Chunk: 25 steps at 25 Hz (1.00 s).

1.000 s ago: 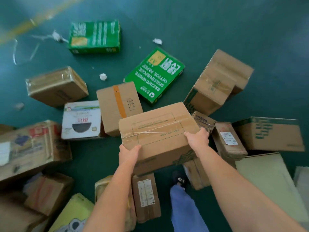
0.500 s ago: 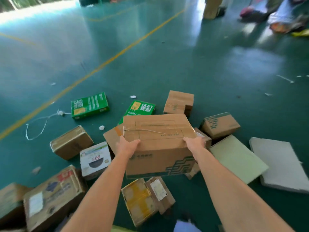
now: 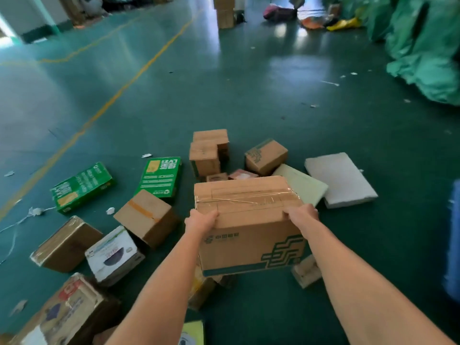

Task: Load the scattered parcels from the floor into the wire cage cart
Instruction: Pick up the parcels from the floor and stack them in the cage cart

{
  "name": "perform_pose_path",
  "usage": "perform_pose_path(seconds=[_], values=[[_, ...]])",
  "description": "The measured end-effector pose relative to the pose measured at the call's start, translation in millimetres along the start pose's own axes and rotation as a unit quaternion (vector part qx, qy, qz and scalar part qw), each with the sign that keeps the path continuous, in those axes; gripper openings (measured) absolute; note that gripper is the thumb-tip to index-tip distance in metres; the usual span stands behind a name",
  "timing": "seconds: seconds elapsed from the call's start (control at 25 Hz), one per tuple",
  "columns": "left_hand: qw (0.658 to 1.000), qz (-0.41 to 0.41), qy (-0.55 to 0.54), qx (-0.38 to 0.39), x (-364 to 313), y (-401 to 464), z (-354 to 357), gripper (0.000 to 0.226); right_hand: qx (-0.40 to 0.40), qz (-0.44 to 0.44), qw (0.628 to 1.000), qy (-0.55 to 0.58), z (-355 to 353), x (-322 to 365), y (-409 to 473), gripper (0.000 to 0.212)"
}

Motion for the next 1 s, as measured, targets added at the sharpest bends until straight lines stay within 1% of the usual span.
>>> perform_pose_path(seconds=[0.08, 0.16, 0.24, 0.32, 0.36, 0.44, 0.52, 0.56, 0.64, 0.72, 0.76, 0.8, 0.88, 0.92, 1.0], values=[[0.998, 0.021, 0.05, 0.038, -3, -21, 35, 0.08, -0.023, 0.027, 0.999, 0.011, -31, -43, -11, 0.064], [0.992, 0.043, 0.091, 0.071, -7, -46, 66, 0.069, -0.055, 0.057, 0.997, 0.023, -58, -91, -28, 0.065], [0.981, 0.064, 0.129, 0.128, -11, -73, 104, 0.064, -0.102, 0.097, 0.989, 0.036, -88, -143, -53, 0.061], [0.968, 0.08, 0.156, 0.18, -9, -106, 134, 0.058, -0.129, 0.128, 0.982, 0.046, -109, -186, -83, 0.057], [0.957, 0.088, 0.186, 0.206, -7, -124, 149, 0.057, -0.14, 0.146, 0.978, 0.058, -118, -207, -96, 0.056], [0.933, 0.087, 0.261, 0.232, 4, -152, 181, 0.069, -0.165, 0.185, 0.964, 0.094, -137, -258, -126, 0.056], [0.908, 0.061, 0.318, 0.266, 20, -189, 205, 0.078, -0.181, 0.221, 0.948, 0.143, -151, -309, -154, 0.055], [0.893, 0.058, 0.339, 0.289, 25, -205, 217, 0.078, -0.187, 0.231, 0.94, 0.167, -159, -332, -167, 0.054], [0.86, 0.103, 0.379, 0.326, 33, -237, 245, 0.063, -0.203, 0.242, 0.927, 0.204, -178, -371, -191, 0.052], [0.83, 0.134, 0.425, 0.335, 47, -256, 256, 0.052, -0.193, 0.229, 0.928, 0.221, -189, -391, -204, 0.055], [0.818, 0.139, 0.447, 0.334, 56, -259, 259, 0.053, -0.184, 0.217, 0.93, 0.233, -191, -395, -205, 0.057], [0.813, 0.138, 0.458, 0.332, 67, -257, 265, 0.058, -0.18, 0.206, 0.931, 0.243, -191, -400, -206, 0.06], [0.816, 0.089, 0.472, 0.322, 89, -262, 253, 0.069, -0.157, 0.197, 0.941, 0.225, -184, -404, -204, 0.068], [0.817, 0.082, 0.477, 0.312, 95, -267, 247, 0.069, -0.142, 0.2, 0.951, 0.189, -180, -408, -203, 0.072], [0.835, 0.094, 0.468, 0.273, 99, -276, 237, 0.065, -0.107, 0.216, 0.962, 0.126, -173, -424, -206, 0.072]])
Point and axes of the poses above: each hand's wrist, its own y-axis towards the middle knuckle, its own z-axis out of the palm, x = y × z, the point moved 8 cm from there along y, towards the middle knuckle, and after that the axes turned 1 degree about y, right-handed, at the moved point
